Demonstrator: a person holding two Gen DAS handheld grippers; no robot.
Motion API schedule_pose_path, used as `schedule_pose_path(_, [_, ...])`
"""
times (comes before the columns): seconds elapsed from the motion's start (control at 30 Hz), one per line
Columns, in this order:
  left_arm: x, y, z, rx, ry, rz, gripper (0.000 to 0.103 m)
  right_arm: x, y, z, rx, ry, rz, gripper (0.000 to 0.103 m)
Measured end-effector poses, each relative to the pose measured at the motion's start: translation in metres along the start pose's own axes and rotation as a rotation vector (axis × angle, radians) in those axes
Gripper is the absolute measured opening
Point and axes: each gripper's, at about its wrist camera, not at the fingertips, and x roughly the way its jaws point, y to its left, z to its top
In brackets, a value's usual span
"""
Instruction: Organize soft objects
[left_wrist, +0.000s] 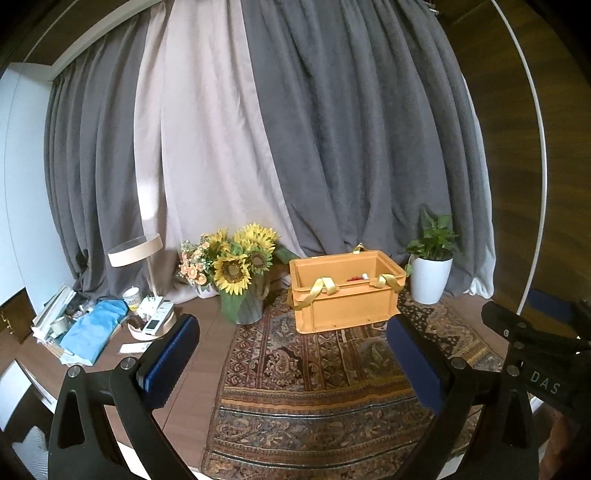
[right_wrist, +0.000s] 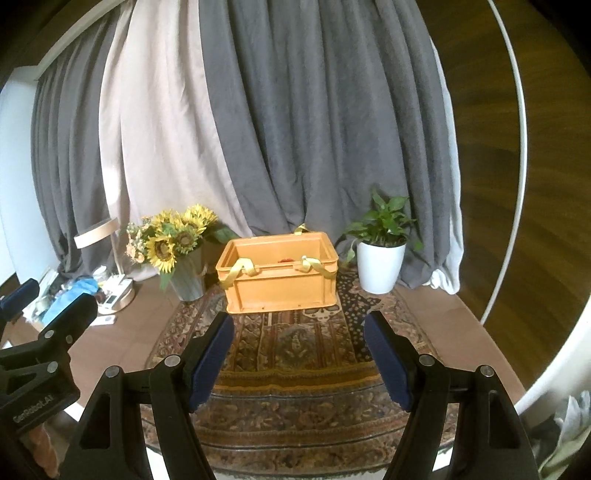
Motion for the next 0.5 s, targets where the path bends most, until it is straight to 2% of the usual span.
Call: schedule_pose_path(0.5, [-0.040,-0.008,-0.010,0.004,-0.017,0.004,0.103,-0.043,-0.008,-0.015,-0.009,-0.016,0.010,0.074])
